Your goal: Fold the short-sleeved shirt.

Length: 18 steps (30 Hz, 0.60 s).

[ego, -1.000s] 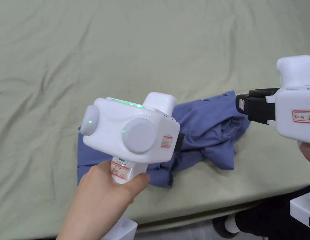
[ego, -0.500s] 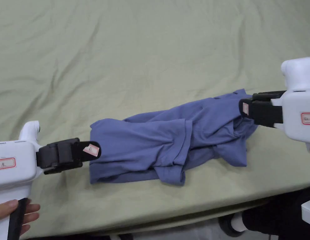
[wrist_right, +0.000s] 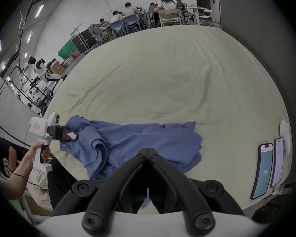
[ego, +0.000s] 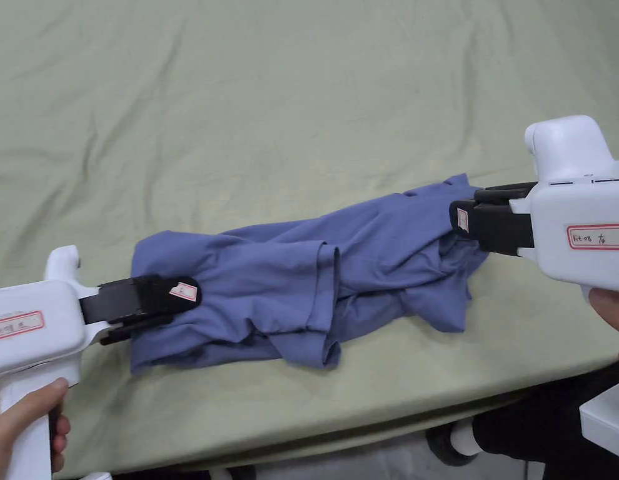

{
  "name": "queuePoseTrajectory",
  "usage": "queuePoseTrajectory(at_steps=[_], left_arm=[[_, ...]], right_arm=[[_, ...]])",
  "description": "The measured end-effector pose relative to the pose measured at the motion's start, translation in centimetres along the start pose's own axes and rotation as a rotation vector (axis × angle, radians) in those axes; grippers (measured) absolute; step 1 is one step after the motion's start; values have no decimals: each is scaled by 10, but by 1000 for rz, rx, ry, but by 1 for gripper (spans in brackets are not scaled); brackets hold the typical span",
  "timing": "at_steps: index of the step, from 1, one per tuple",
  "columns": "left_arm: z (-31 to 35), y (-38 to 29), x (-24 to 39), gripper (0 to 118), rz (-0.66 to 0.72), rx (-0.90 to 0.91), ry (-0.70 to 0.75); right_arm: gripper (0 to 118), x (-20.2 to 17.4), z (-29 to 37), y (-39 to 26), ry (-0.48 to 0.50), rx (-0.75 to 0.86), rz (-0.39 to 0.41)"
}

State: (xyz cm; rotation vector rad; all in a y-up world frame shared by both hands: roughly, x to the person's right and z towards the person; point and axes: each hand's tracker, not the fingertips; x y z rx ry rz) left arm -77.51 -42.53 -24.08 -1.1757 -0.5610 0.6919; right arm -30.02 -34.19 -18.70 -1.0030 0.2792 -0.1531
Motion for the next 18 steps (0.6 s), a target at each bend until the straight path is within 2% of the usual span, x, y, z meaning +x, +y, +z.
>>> queuePoseTrajectory(at_steps=[1,3,6,8,11,15,18], left_arm=[[7,3,3,19,-11,9,38],[27,7,-2,19,77,51,19],[66,15,9,19,147,121,148],[81,16,26,19,70,136,326],[73,13,59,19,40,118,430],[33,8,114,19,-111,94,449],[-17,9,155,19,-203,15,363]], right_arm=[[3,1,1,1,-1,3,0],[3,2,3,5,4,11,1],[3,5,5,13,5,23,12],[3,9,5,18,9,37,8],[3,15,2,22,4,46,6],[3,25,5,23,-23,51,9],[3,37,13,21,-22,72,-14]])
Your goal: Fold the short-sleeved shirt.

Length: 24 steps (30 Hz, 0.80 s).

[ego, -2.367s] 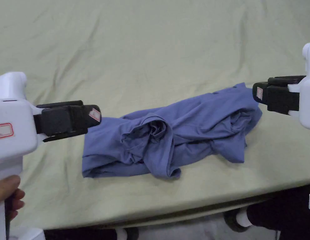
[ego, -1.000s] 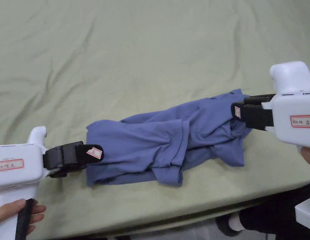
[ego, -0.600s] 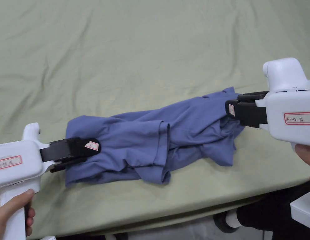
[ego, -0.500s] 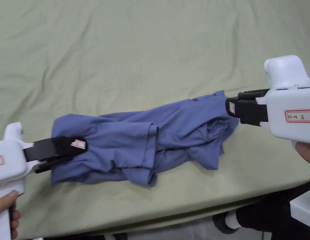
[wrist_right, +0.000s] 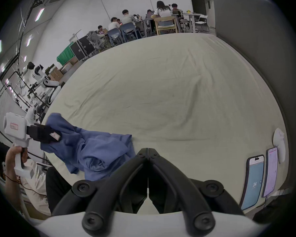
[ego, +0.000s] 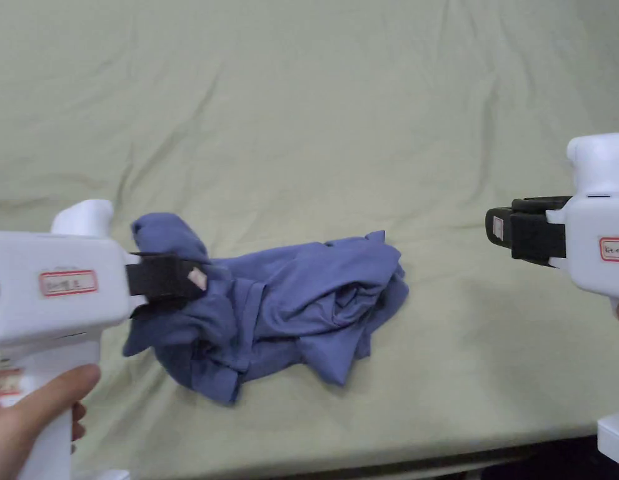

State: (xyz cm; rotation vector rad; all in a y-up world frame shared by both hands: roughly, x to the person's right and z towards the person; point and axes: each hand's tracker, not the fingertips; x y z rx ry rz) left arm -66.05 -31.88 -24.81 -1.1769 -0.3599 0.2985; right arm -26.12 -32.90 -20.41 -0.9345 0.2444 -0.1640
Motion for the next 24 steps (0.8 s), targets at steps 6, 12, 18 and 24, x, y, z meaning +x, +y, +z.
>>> queuePoseTrajectory(at_steps=[6,12,18,24], left_arm=[[-98,12,64,59,-53,-199,-148],[-73,18,57,79,-10,-194,-257],[6,6,51,29,-269,98,23],[-90,-7,84,0,-225,-111,-56]], right_arm=[[3,24,17,-10,-27,19,-48],[3,41,26,-24,-51,13,-90],[3,42,27,-27,-53,20,-107],[3,39,24,-32,-69,-9,-95]])
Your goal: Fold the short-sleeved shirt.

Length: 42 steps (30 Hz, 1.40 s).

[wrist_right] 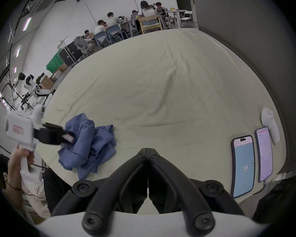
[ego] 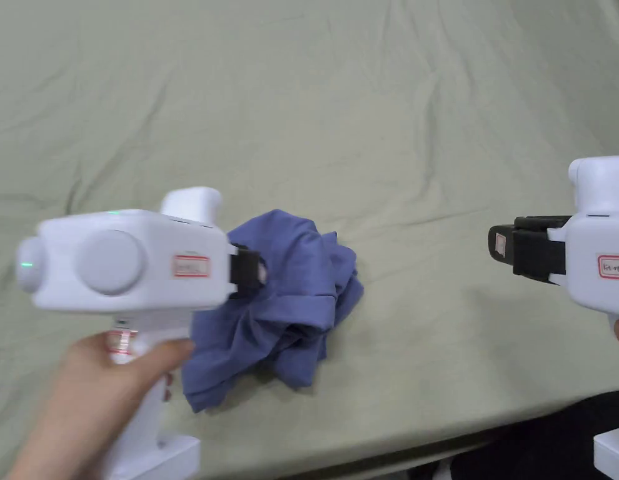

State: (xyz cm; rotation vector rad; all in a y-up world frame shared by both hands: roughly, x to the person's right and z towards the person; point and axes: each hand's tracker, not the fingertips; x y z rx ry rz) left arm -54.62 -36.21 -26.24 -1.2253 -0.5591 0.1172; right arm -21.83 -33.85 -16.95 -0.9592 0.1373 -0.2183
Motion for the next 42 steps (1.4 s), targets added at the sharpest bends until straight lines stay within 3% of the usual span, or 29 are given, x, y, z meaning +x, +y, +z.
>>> queuePoseTrajectory(at_steps=[1,4,5,7,9,12,16,21,24,26,28,30,31,33,35,36,37,39,42], left_arm=[[-20,0,12,0,-19,-31,-63],[-70,-8,40,0,-115,-104,-60],[-81,-6,39,0,-73,-132,-101],[-89,0,47,0,-32,-119,-143],[-87,2,57,0,-105,-118,-121],[-68,4,50,0,-137,-117,-114],[17,-5,23,0,-95,6,-151],[114,-37,-26,0,-31,174,31],[124,-53,-60,0,30,177,92],[114,-58,-81,0,122,139,57],[102,-64,-94,0,159,131,12],[81,-62,-108,0,207,101,-94],[70,-61,-117,8,256,89,-160],[47,-57,-135,92,358,51,-337],[29,-62,-152,97,373,99,-521],[23,-61,-156,97,402,98,-542],[21,-58,-155,97,427,119,-542],[7,-50,-148,97,348,148,-499],[-22,-38,-129,96,270,18,-358]], right_arm=[[3,0,0,-1,-4,-6,0],[3,1,-1,-3,-13,-20,-5],[3,1,-1,-4,-15,-25,-5],[3,-1,-3,-5,-17,-33,2],[3,-4,-4,-5,-13,-39,9],[3,-13,-2,-2,2,-32,26],[3,-40,3,10,46,-13,77],[3,-104,-6,22,154,-16,222],[3,-137,-47,16,212,-90,273],[3,-150,-86,3,162,-170,304],[3,-157,-120,-10,72,-230,397],[3,-151,-151,-19,74,-298,377],[3,-143,-152,-16,110,-278,308],[3,-131,-144,-2,181,-266,210],[3,-125,-146,3,180,-270,219],[3,-123,-142,4,182,-277,226],[3,-122,-143,3,192,-282,226],[3,-125,-146,1,193,-284,227],[3,-128,-146,2,194,-281,241]])
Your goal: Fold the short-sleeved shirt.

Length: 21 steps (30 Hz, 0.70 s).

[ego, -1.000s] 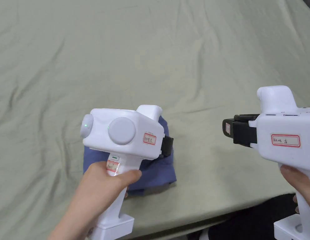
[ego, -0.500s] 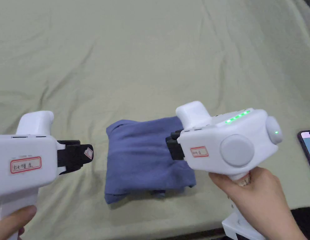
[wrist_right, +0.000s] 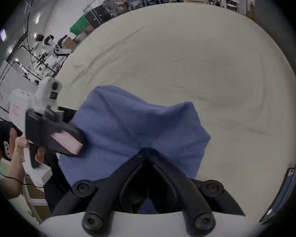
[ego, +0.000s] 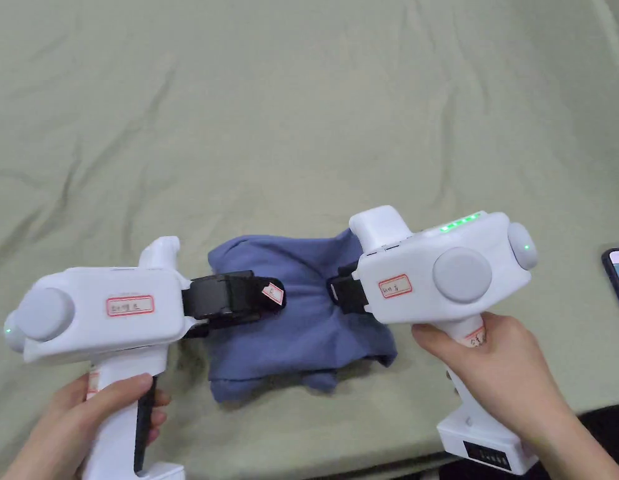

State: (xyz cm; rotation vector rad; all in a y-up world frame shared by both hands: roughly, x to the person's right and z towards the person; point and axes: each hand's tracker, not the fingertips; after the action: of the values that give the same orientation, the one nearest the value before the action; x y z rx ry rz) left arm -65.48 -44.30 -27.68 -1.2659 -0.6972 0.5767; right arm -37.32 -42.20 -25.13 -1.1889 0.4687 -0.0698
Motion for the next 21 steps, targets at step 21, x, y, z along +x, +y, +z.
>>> queuePoseTrajectory(at_steps=[21], left_arm=[[221,51,-88,43,-95,77,351]], right_arm=[[3,-96,49,58,26,217,164]])
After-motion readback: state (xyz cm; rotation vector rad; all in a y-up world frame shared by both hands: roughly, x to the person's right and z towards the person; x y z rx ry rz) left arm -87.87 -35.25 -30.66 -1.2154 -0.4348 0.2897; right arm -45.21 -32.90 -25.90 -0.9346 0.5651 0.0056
